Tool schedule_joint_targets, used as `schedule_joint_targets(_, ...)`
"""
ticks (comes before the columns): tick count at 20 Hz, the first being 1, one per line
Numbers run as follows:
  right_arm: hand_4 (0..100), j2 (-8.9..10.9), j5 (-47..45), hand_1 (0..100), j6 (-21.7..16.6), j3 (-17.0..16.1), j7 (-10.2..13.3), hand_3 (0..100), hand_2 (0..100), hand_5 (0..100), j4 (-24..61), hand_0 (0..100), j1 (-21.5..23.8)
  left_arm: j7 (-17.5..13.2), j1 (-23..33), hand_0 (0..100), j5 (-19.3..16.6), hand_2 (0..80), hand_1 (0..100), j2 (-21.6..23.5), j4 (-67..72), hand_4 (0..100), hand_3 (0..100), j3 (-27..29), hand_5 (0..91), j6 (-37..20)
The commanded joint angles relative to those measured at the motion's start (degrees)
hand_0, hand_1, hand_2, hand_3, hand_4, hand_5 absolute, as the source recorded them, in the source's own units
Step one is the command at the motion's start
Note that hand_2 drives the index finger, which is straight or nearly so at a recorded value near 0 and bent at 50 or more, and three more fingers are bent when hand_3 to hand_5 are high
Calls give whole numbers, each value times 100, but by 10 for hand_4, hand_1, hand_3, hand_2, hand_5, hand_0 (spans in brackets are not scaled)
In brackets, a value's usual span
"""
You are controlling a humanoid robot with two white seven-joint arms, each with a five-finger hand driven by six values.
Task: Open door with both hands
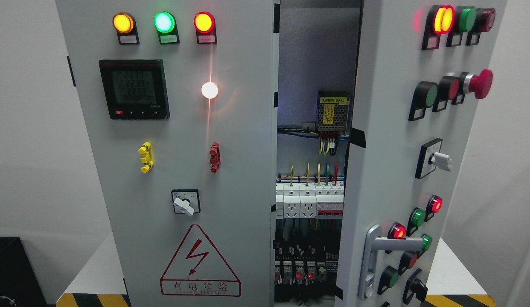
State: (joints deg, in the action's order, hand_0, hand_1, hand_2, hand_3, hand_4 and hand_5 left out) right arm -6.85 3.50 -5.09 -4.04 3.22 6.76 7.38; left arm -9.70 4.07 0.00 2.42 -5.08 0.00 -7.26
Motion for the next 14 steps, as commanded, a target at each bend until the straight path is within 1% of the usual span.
schedule_joint_targets(1,0,-1,-7,0,-1,0,-6,0,0,0,1,0,0,-23,120,0,123,0,0,48,-186,0,0,9,0,-100)
schedule_joint_targets(3,0,-1,-7,0,-1,0,3,0,0,0,1,0,0,-23,190,0,123,0,0,118,-492,0,0,0,0,-100)
schedule_joint_targets(6,0,-1,1,0,-1,0,3,0,0,0,1,0,0,-23,593,0,114,0,0,223,-1519,0,0,-17,0,-118)
schedule_joint_targets(9,0,-1,1,0,-1,0,3,0,0,0,1,0,0,-32,954,0,114,0,0,548,-2740,0,0,-79,0,-153)
schedule_joint_targets(12,0,-1,1,0,-1,0,3,0,0,0,1,0,0,-24,1262,0,123,0,0,803,-3997,0,0,-359,0,-153)
schedule_joint_targets(14,0,-1,2,0,-1,0,-6,0,0,0,1,0,0,-23,1429,0,140,0,0,1031,-4946,0,0,-404,0,-144)
